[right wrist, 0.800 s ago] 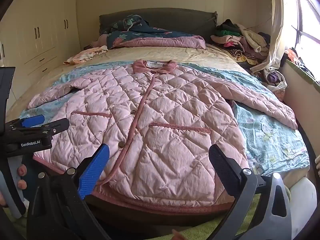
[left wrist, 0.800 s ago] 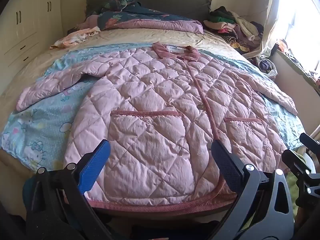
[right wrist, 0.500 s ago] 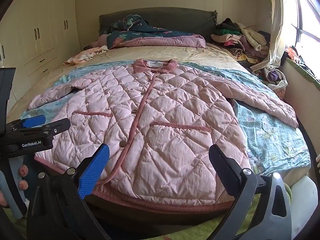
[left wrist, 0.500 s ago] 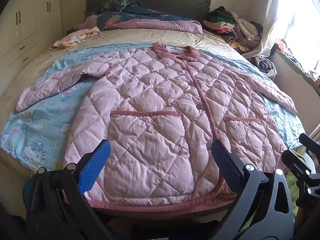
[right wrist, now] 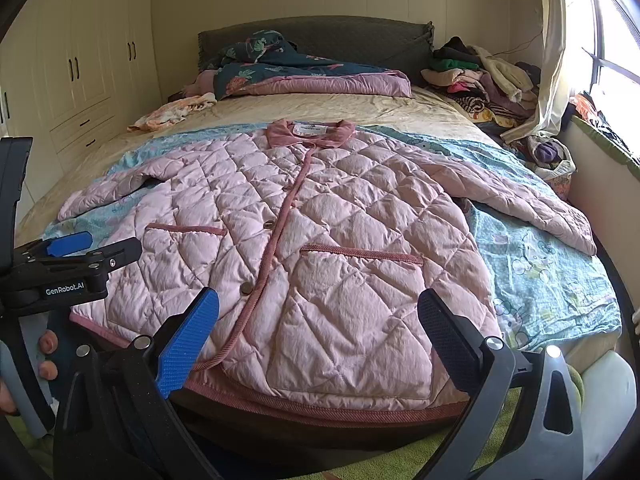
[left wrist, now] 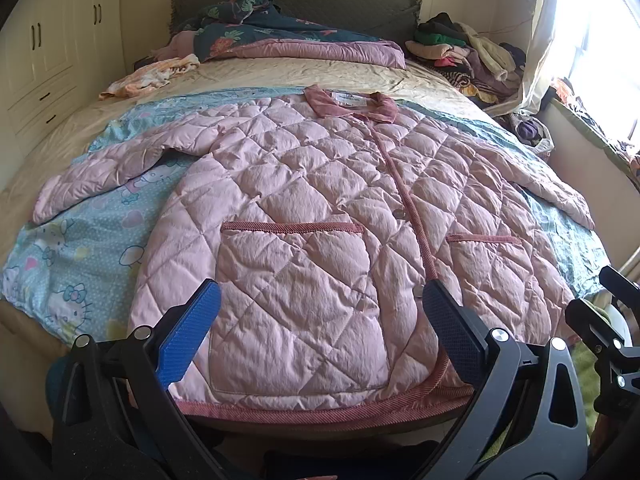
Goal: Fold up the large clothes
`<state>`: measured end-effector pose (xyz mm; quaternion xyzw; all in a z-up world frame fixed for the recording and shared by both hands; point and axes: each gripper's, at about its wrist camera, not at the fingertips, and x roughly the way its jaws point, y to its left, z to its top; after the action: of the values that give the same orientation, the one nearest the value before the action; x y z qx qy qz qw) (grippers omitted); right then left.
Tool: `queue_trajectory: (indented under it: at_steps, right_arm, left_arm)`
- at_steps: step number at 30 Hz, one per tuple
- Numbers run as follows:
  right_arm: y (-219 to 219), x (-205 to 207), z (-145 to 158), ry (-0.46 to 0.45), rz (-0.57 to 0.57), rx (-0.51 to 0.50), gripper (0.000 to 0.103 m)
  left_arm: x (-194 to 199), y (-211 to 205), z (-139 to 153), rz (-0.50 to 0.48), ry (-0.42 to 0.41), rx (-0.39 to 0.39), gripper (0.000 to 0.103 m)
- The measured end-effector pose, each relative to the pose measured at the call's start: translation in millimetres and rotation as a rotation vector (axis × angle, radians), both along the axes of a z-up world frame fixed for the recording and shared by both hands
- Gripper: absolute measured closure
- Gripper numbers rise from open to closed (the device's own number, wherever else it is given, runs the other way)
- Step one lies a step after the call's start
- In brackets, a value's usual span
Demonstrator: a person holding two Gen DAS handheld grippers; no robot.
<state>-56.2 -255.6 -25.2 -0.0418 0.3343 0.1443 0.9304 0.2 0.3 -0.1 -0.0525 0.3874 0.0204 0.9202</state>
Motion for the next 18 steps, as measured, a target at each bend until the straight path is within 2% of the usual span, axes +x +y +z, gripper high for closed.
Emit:
queue_trajectory:
  at_steps: [18]
  right_arm:
    - [2.4,-4.3,0.4,0.000,0.006,0.001,0.004]
  left_arm:
    - [0.2,-0.1,-0.3,-0.001,0.000,-0.001,0.008]
